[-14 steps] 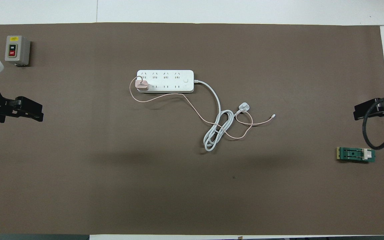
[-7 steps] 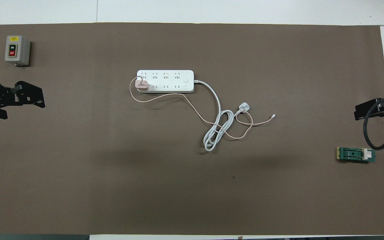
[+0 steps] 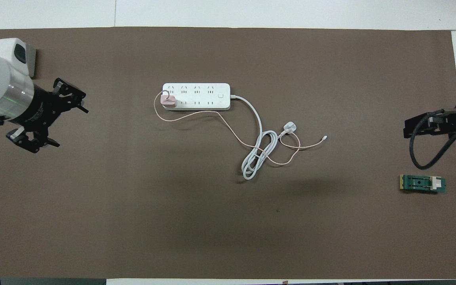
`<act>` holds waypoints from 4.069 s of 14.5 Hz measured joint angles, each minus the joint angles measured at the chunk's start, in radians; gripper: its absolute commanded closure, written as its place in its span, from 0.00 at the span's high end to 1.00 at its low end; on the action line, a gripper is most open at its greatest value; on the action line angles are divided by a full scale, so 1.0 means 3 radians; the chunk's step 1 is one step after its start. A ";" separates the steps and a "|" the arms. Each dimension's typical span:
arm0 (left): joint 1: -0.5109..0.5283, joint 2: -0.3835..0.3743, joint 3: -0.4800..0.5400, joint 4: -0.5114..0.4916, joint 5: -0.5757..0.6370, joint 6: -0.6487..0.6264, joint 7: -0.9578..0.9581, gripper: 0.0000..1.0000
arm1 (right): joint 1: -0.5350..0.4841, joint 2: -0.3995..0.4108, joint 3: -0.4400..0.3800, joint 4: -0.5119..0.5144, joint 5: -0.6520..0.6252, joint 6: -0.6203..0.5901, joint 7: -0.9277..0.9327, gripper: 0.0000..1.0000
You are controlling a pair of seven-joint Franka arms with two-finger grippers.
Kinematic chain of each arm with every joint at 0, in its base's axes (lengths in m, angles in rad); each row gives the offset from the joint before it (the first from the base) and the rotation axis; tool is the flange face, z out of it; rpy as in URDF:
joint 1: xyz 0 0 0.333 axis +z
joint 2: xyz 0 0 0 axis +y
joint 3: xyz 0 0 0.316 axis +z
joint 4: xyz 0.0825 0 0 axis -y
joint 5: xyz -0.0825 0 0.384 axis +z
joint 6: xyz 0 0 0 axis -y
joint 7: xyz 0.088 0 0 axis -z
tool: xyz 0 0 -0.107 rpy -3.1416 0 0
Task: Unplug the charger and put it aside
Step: 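Reach the left gripper to the pink charger while the right gripper reaches the strip, then grasp the pink charger with the left gripper while the right gripper holds the strip, then pull the pink charger out of the strip with the left gripper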
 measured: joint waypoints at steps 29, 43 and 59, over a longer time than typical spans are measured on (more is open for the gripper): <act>-0.0866 0.1713 0.0279 0.0619 0.0120 0.1632 -0.2569 0.97 | 0.1516 0.2422 0.0018 0.0990 0.1753 0.2149 0.4847 1.00; -0.0892 0.1640 0.0250 0.0431 0.0210 0.1618 -0.2567 0.00 | 0.1497 0.3092 -0.0051 0.1892 0.1748 0.1875 0.4858 1.00; -0.0895 0.1641 0.0251 0.0458 0.0216 0.1580 -0.2566 0.00 | 0.1501 0.3195 -0.0072 0.1972 0.1685 0.1885 0.4859 0.37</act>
